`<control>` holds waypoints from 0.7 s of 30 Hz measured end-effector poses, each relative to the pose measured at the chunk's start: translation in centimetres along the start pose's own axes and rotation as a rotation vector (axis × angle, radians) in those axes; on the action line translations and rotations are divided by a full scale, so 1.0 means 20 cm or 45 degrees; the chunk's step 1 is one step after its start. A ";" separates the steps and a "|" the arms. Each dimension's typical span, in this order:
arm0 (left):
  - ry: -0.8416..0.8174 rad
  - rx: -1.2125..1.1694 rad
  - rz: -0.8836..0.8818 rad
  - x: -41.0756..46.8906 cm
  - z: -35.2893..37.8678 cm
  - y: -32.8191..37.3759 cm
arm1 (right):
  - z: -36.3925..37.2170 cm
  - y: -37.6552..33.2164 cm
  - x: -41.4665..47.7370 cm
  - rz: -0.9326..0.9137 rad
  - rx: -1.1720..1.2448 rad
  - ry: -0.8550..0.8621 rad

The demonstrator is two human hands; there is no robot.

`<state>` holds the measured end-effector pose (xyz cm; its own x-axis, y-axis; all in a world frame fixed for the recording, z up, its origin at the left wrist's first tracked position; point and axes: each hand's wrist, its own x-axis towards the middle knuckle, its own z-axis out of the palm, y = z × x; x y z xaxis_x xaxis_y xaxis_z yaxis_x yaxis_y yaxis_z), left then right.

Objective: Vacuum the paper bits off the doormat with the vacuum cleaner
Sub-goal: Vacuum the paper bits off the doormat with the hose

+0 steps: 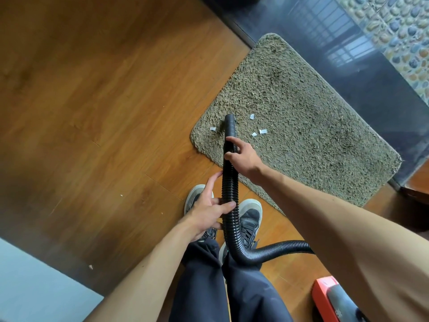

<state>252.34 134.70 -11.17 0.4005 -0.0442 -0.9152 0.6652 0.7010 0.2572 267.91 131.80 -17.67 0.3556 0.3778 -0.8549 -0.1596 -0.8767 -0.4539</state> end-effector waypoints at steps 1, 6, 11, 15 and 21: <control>0.001 -0.003 -0.008 -0.01 0.00 -0.01 | 0.01 0.01 0.00 0.013 0.006 -0.006; -0.001 -0.064 -0.030 -0.05 0.01 -0.07 | 0.04 0.04 -0.05 0.056 -0.002 -0.030; -0.001 -0.095 -0.030 -0.09 -0.04 -0.13 | 0.09 0.05 -0.08 0.051 0.004 -0.098; 0.033 -0.111 -0.025 -0.13 -0.09 -0.16 | 0.15 0.02 -0.07 0.036 -0.041 -0.159; 0.085 -0.173 -0.040 -0.15 -0.11 -0.18 | 0.20 -0.01 -0.05 -0.013 -0.120 -0.210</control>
<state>247.33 133.92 -10.16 0.3352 -0.0234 -0.9418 0.5834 0.7901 0.1880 263.84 132.83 -17.66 0.1994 0.4241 -0.8834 -0.0668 -0.8935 -0.4440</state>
